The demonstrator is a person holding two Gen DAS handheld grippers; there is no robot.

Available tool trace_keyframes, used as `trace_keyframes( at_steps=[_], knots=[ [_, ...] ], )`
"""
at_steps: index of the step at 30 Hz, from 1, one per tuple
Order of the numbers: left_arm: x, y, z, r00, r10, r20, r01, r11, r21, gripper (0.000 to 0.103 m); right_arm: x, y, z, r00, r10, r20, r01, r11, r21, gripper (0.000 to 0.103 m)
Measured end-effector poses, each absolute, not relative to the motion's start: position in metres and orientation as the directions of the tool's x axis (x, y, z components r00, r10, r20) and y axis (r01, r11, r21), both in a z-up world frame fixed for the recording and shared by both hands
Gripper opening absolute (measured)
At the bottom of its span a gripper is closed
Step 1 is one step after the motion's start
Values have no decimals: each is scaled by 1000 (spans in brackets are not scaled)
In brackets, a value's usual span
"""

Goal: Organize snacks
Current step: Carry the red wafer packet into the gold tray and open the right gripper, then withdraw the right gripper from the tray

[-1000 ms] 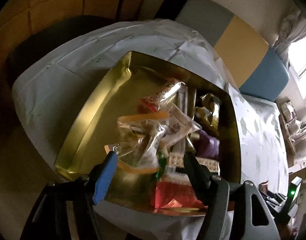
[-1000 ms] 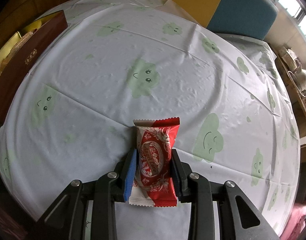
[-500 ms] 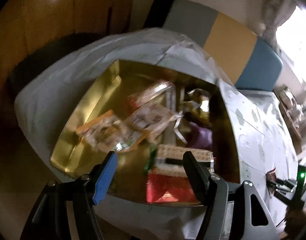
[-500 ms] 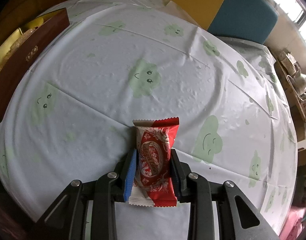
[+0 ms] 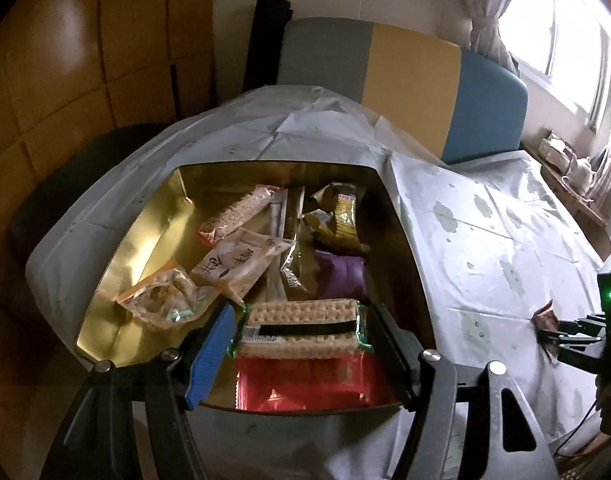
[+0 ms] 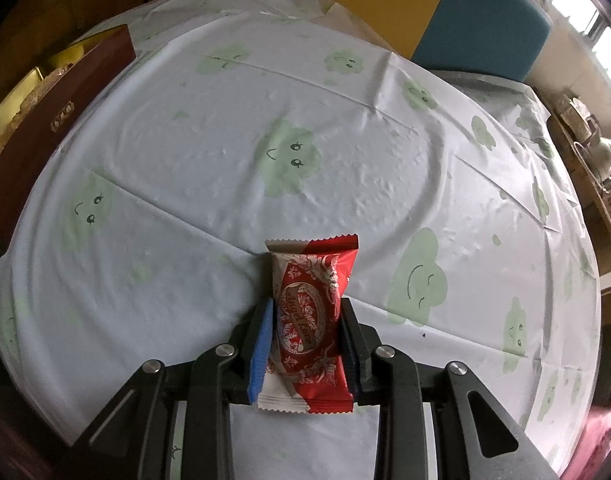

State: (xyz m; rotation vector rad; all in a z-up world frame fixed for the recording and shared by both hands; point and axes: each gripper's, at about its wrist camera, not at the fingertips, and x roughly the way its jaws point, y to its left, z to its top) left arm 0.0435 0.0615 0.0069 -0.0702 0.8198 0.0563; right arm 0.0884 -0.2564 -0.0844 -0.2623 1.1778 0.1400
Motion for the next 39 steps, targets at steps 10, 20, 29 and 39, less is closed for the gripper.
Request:
trace_keyframes(
  at_steps=[10, 20, 29, 39],
  knots=[
    [41, 70, 8, 686, 48, -726, -109, 993, -37, 69, 95, -260, -66, 380, 40, -924, -206, 978, -42, 29],
    [36, 103, 8, 689, 109, -717, -206, 977, -49, 69, 108, -164, -1, 454, 298, -839, -427, 900, 89, 29],
    [32, 137, 1, 674, 147, -724, -298, 951, -84, 69, 123, -32, 21, 394, 482, -783, -633, 760, 149, 30],
    [37, 136, -8, 666, 147, -731, -297, 952, -79, 69, 143, 0, -25, 334, 440, -834, -628, 763, 151, 36]
  ],
)
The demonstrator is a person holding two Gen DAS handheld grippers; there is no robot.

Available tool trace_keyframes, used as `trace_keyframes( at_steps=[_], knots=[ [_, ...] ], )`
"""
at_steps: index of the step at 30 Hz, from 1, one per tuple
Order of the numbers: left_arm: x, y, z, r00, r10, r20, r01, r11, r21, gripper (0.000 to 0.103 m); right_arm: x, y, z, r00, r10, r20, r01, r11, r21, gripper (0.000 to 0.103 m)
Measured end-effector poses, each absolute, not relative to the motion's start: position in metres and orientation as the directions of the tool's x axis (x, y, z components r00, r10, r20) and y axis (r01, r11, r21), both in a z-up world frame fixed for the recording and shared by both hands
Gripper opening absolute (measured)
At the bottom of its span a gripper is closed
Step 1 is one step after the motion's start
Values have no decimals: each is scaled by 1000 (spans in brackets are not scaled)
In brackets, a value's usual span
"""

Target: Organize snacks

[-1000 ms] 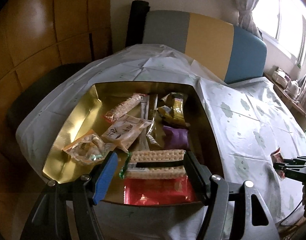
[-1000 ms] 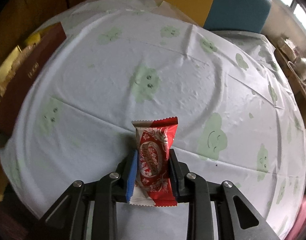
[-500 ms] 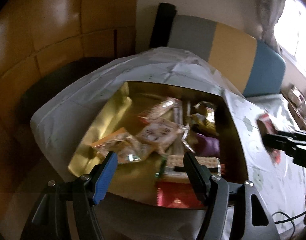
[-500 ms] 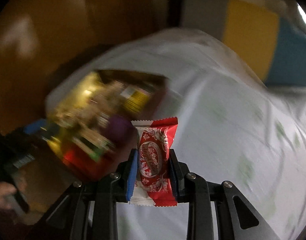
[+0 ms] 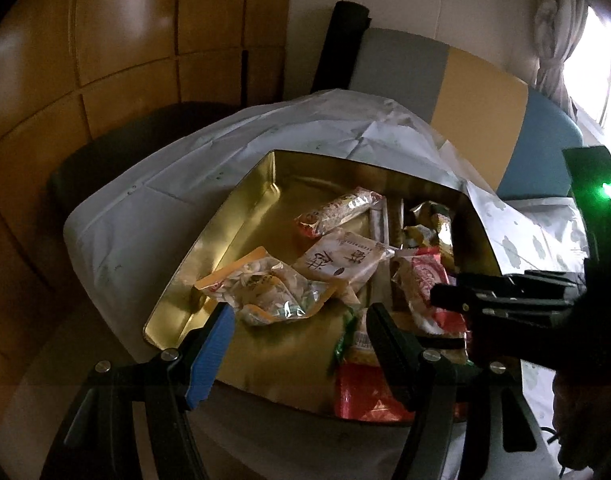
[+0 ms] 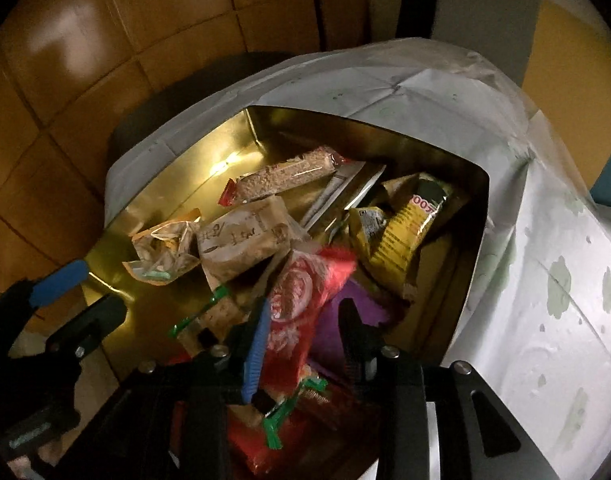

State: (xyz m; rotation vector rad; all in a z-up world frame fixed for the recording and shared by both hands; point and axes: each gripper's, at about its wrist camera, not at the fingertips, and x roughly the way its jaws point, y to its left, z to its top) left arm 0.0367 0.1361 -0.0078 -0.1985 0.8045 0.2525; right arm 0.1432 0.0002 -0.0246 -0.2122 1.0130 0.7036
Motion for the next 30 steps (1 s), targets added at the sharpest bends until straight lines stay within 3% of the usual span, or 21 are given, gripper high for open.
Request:
trace_keyframes(
  at_steps=[8, 10, 12, 18, 25, 30],
  knots=[
    [36, 123, -3, 667, 144, -731, -274, 960, -62, 69, 136, 2, -31, 345, 453, -822, -610, 774, 170, 36],
    [34, 118, 0, 674, 137, -726, -258, 964, -58, 69, 132, -3, -25, 373, 452, -810, -596, 786, 164, 45],
    [33, 113, 1, 676, 138, -724, -251, 967, -50, 69, 125, -12, -16, 406, 462, -788, -575, 800, 173, 61],
    [26, 99, 6, 682, 146, -716, -231, 973, -22, 70, 98, -45, 7, 522, 425, -739, -473, 866, 164, 73],
    [13, 83, 12, 705, 210, -677, -247, 968, 43, 70, 61, -83, 6, 604, 323, -729, -333, 933, 137, 76],
    [11, 84, 7, 681, 178, -710, -253, 967, 0, 70, 38, -104, 1, 649, 257, -716, -258, 960, 110, 77]
  ],
)
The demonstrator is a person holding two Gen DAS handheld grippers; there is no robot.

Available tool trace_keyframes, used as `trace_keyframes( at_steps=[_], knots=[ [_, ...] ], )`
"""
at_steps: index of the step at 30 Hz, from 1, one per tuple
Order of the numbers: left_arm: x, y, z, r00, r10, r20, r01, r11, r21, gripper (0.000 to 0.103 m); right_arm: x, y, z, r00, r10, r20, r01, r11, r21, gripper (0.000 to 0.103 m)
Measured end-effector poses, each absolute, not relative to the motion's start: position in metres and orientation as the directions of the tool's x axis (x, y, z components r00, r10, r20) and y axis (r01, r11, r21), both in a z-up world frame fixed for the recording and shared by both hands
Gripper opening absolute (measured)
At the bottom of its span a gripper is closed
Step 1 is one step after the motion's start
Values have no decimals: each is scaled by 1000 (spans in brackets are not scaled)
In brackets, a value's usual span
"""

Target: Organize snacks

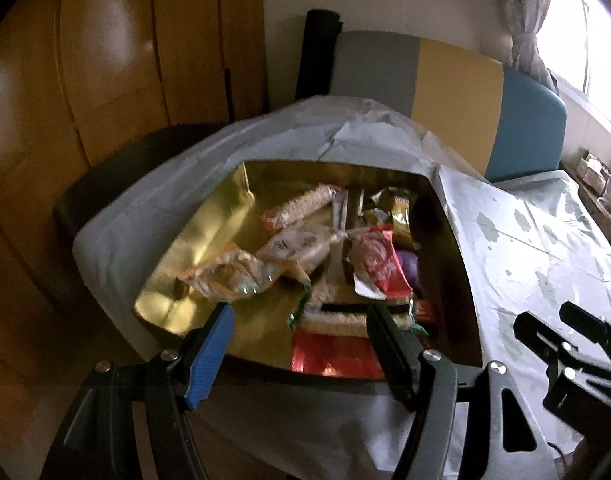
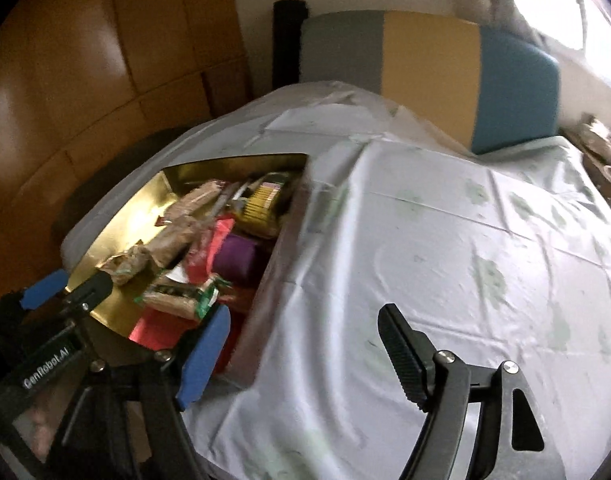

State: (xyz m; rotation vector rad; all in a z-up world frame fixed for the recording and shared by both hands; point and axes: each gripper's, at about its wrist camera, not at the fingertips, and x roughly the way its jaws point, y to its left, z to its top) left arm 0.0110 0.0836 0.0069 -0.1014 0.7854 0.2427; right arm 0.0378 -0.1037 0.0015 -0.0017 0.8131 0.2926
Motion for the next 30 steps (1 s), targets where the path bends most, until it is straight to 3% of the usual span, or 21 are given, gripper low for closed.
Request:
trace_keyframes(
  at_steps=[3, 9, 30],
  knots=[
    [6, 83, 6, 694, 195, -693, -265, 964, 6, 70, 30, -105, 1, 668, 239, -705, -247, 965, 94, 83],
    [-4, 81, 8, 722, 245, -648, -274, 960, 57, 70, 17, -94, -5, 674, 235, -701, -269, 961, 63, 84],
    [-9, 80, 12, 738, 218, -639, -255, 966, 36, 70, 10, -85, -3, 691, 222, -688, -270, 962, 39, 85]
  ],
)
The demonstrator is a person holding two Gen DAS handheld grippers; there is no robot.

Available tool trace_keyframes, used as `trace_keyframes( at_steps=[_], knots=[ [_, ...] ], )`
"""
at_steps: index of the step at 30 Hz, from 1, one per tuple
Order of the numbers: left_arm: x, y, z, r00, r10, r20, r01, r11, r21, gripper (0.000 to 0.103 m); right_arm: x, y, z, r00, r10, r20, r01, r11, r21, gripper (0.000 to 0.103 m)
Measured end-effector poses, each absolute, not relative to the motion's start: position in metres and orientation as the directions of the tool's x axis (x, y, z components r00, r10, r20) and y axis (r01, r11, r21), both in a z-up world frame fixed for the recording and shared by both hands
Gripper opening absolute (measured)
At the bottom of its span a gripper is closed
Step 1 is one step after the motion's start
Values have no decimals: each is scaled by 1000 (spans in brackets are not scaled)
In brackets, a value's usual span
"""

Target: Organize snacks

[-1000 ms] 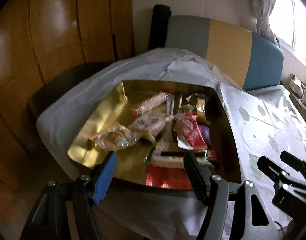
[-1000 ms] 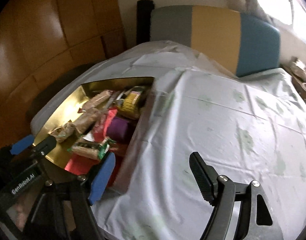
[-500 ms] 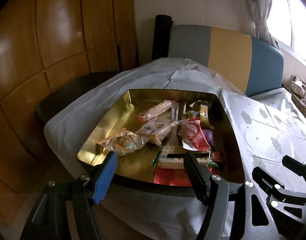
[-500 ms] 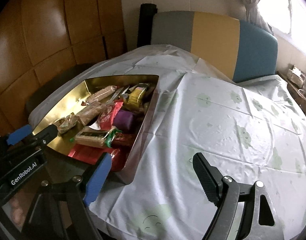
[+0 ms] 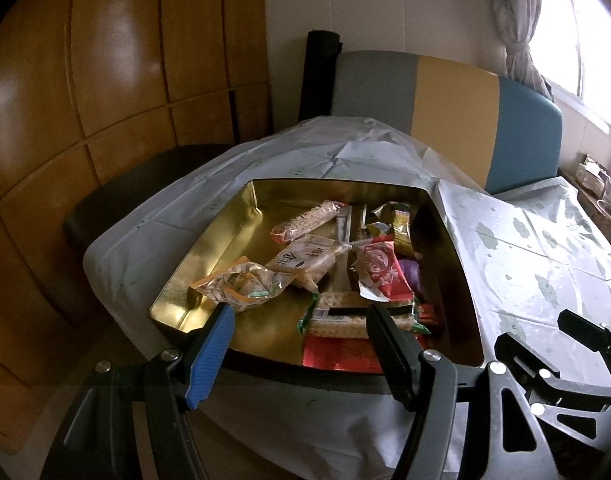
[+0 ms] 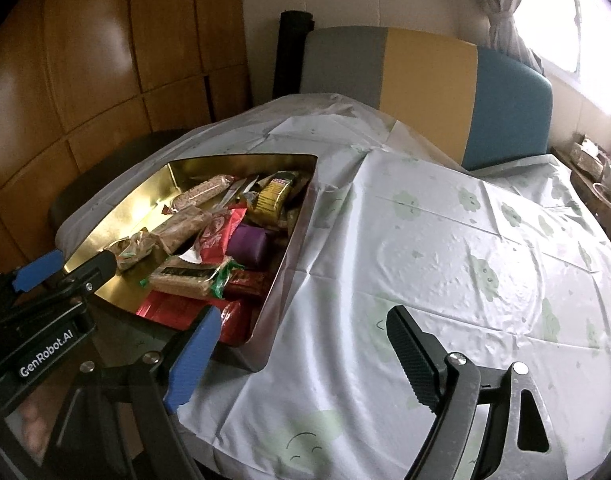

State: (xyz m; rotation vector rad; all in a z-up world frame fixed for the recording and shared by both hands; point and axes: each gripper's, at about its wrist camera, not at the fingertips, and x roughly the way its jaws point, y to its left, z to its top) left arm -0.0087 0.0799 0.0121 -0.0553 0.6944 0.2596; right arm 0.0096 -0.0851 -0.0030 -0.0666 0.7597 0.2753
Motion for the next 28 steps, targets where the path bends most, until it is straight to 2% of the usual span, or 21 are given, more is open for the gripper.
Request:
trace_keyframes(
  at_steps=[14, 18, 19, 22, 25, 28],
  knots=[
    [-9, 80, 13, 739, 213, -639, -251, 967, 32, 69, 10, -82, -4, 690, 223, -689, -277, 960, 33, 87],
    [-8, 80, 13, 740, 202, -641, -244, 970, 23, 64, 9, -82, -5, 690, 224, -688, -280, 960, 31, 88],
    [-9, 80, 13, 741, 200, -641, -243, 970, 22, 57, 9, -82, -5, 691, 223, -688, -279, 960, 31, 89],
    [-9, 83, 16, 749, 210, -628, -255, 967, 19, 48, 9, -82, -5, 690, 224, -688, -279, 960, 32, 90],
    [-11, 86, 23, 774, 223, -593, -263, 964, 19, 47, 10, -83, -6, 687, 227, -690, -279, 960, 38, 90],
    [-9, 88, 26, 775, 211, -595, -248, 968, 20, 47, 12, -86, -4, 682, 234, -693, -278, 959, 50, 90]
  ],
)
